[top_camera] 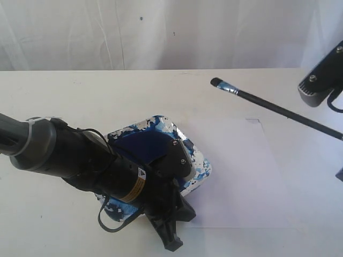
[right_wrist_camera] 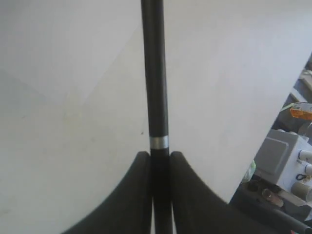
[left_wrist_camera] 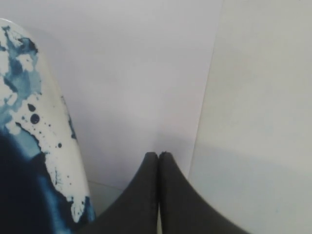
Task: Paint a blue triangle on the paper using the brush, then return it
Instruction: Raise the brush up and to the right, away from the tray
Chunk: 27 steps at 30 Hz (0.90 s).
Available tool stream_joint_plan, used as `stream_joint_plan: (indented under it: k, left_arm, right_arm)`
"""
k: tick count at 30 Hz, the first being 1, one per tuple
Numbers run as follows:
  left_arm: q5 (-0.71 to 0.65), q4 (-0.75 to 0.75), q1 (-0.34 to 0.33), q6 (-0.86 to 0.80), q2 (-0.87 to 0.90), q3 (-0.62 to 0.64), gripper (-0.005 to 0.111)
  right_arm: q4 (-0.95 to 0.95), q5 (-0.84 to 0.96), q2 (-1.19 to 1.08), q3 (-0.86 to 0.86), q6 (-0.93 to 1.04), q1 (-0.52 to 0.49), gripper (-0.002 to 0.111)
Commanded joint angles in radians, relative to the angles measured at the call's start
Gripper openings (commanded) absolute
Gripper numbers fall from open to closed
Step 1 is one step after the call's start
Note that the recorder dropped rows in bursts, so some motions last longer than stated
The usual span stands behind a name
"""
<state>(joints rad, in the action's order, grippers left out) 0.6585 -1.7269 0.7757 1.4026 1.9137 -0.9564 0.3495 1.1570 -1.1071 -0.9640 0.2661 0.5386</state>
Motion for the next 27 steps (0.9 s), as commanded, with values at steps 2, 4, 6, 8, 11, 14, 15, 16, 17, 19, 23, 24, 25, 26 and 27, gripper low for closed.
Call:
stream_joint_plan:
  k: [2, 4, 6, 8, 11, 14, 15, 16, 17, 19, 23, 24, 25, 26, 27]
  left_arm:
    - [-0.009, -0.002, 0.003, 0.006, -0.003, 0.001, 0.0]
    - [-0.009, -0.002, 0.003, 0.006, -0.003, 0.001, 0.0]
    - [-0.009, -0.002, 0.003, 0.006, -0.003, 0.001, 0.0]
    - [-0.009, -0.002, 0.003, 0.006, -0.003, 0.001, 0.0]
    - [-0.009, -0.002, 0.003, 0.006, -0.003, 0.001, 0.0]
    - [-0.009, -0.002, 0.003, 0.006, -0.003, 0.001, 0.0]
    - [-0.009, -0.002, 0.003, 0.006, -0.003, 0.001, 0.0]
    - [-0.009, -0.002, 0.003, 0.006, -0.003, 0.001, 0.0]
    - [-0.009, -0.002, 0.003, 0.006, -0.003, 0.001, 0.0]
    - [-0.009, -0.002, 0.003, 0.006, -0.003, 0.001, 0.0]
    - [-0.009, -0.002, 0.003, 0.006, -0.003, 0.001, 0.0]
    - [-0.009, -0.002, 0.003, 0.006, -0.003, 0.001, 0.0]
    - [-0.009, -0.002, 0.003, 0.006, -0.003, 0.001, 0.0]
    - [-0.009, -0.002, 0.003, 0.006, -0.003, 0.001, 0.0]
    - [-0.009, -0.002, 0.003, 0.006, -0.003, 0.001, 0.0]
  right_arm:
    - [-0.075, 0.064, 0.012, 0.0, 0.047, 0.0, 0.0]
    - [-0.113, 0.064, 0.012, 0.0, 0.058, 0.0, 0.0]
    - [-0.154, 0.064, 0.01, 0.002, 0.092, 0.0, 0.0]
    - [-0.18, 0.064, 0.01, 0.002, 0.093, 0.0, 0.0]
    - [-0.165, 0.064, 0.01, 0.002, 0.093, 0.0, 0.0]
    - [-0.121, 0.064, 0.01, 0.012, 0.082, 0.0, 0.0]
    - [-0.116, 0.064, 0.01, 0.019, 0.078, 0.0, 0.0]
    - [-0.108, 0.064, 0.01, 0.032, 0.077, 0.0, 0.0]
    - [-0.105, 0.064, 0.01, 0.041, 0.077, 0.0, 0.0]
    - [-0.105, 0.064, 0.01, 0.058, 0.077, 0.0, 0.0]
    - [-0.099, 0.064, 0.014, 0.067, 0.077, 0.0, 0.0]
    - [-0.094, 0.064, 0.019, 0.067, 0.075, 0.0, 0.0]
    - [-0.08, 0.064, 0.026, 0.067, 0.068, 0.0, 0.0]
    - [-0.073, 0.064, 0.032, 0.067, 0.066, 0.0, 0.0]
    - [-0.065, 0.064, 0.039, 0.067, 0.063, 0.0, 0.0]
